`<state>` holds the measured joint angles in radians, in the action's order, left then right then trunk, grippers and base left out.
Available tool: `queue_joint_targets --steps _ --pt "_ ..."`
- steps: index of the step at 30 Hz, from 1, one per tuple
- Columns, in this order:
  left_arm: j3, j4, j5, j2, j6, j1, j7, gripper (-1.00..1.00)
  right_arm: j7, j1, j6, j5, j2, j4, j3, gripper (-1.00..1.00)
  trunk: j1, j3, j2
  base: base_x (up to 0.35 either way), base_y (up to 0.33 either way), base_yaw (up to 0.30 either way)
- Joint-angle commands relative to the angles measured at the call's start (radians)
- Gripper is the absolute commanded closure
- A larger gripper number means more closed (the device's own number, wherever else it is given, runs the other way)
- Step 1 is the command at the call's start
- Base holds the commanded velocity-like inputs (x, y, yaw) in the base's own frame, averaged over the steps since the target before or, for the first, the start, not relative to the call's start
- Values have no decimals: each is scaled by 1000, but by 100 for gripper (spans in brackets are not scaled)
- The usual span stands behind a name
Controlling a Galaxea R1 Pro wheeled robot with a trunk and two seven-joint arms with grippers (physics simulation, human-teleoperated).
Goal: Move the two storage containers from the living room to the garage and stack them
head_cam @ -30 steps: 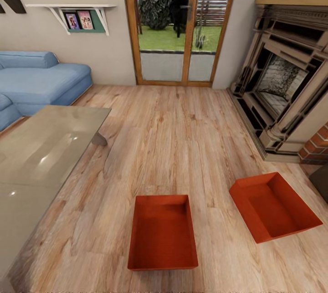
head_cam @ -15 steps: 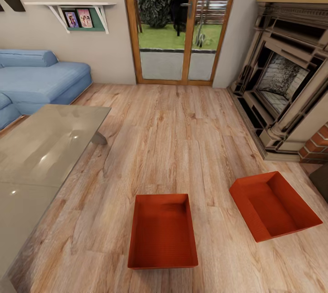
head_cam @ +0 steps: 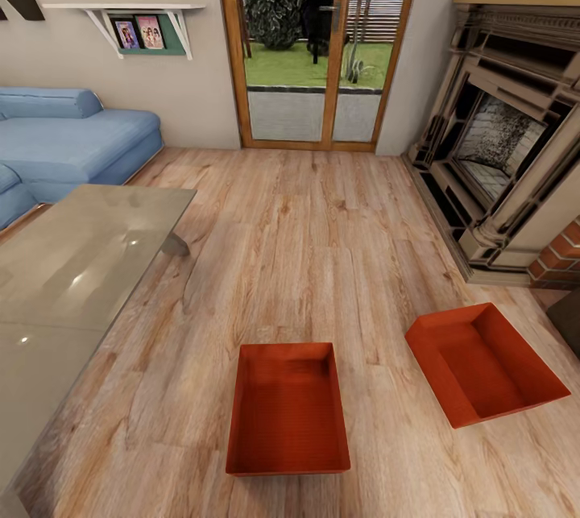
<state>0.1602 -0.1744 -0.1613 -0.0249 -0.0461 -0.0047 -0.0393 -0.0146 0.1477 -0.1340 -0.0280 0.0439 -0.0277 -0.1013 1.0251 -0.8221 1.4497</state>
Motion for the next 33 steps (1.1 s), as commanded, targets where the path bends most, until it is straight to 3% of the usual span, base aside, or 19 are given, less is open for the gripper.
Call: queue_joint_targets --steps 1,8,9,11,12,15,17,18,21,23,24,27,29,30,31,32,33 --pt "-1 -2 -10 0 -5 0 -2 -100 -2 1 -5 -3 0 -3 -7 -100 0 -1 0 0 0 0" --pt "-6 -12 -3 0 -6 0 -2 -100 22 1 8 -7 -1 -3 -4 -100 0 -1 0 0 0 0" --pt "-6 -122 -4 -30 -16 0 -13 -100 39 2 9 -5 7 19 -6 -100 0 -1 0 0 0 0" --pt "-4 -209 -5 -52 -36 0 -18 -100 50 9 9 -9 12 93 0 -100 0 -1 0 0 0 0" --pt "-4 -281 -6 -68 -72 -1 -27 -100 72 18 10 -16 15 182 6 -100 0 -1 0 0 0 0" --pt "-4 -378 -7 -99 -159 -3 -49 -100 137 48 19 -30 25 325 24 -100 0 -1 0 0 0 0" --pt "-3 -417 -8 -131 -217 -48 -60 -100 217 134 34 -38 36 385 36 -100 0 -1 0 0 0 0" --pt "-3 -419 -9 -136 -223 -66 -61 -100 231 158 36 -39 36 388 37 -100 0 -1 0 0 0 0" --pt "-3 -391 -9 -148 -252 -210 -67 -100 290 346 42 -43 33 338 41 -100 0 -1 0 0 0 0" --pt "-4 -371 -7 -147 -270 -276 -68 -100 299 423 43 -43 27 298 41 -100 0 -1 0 0 0 0" --pt "-4 -353 -3 -145 -294 -348 -69 -100 303 489 43 -44 18 266 40 -100 0 -1 0 0 0 0" --pt "-7 -318 2 -120 -349 -475 -71 -100 306 583 69 -44 -20 240 40 -100 0 -1 0 0 0 0" --pt "-11 -288 20 -64 -372 -556 -103 -100 306 628 103 -38 -62 233 39 -100 0 -1 0 0 0 0" --pt "-12 -281 29 -43 -375 -570 -120 -100 306 635 108 -36 -74 232 39 -100 0 -1 0 0 0 0" --pt "-13 -268 56 4 -377 -592 -158 -100 305 644 114 -35 -97 231 39 -100 0 -1 0 0 0 0" --pt "-13 -263 73 28 -376 -600 -177 -100 303 647 116 -36 -108 231 39 -100 0 -1 0 0 0 0" --pt "-14 -255 110 70 -372 -611 -207 -100 301 652 114 -37 -126 230 39 -100 0 -1 0 0 0 0"
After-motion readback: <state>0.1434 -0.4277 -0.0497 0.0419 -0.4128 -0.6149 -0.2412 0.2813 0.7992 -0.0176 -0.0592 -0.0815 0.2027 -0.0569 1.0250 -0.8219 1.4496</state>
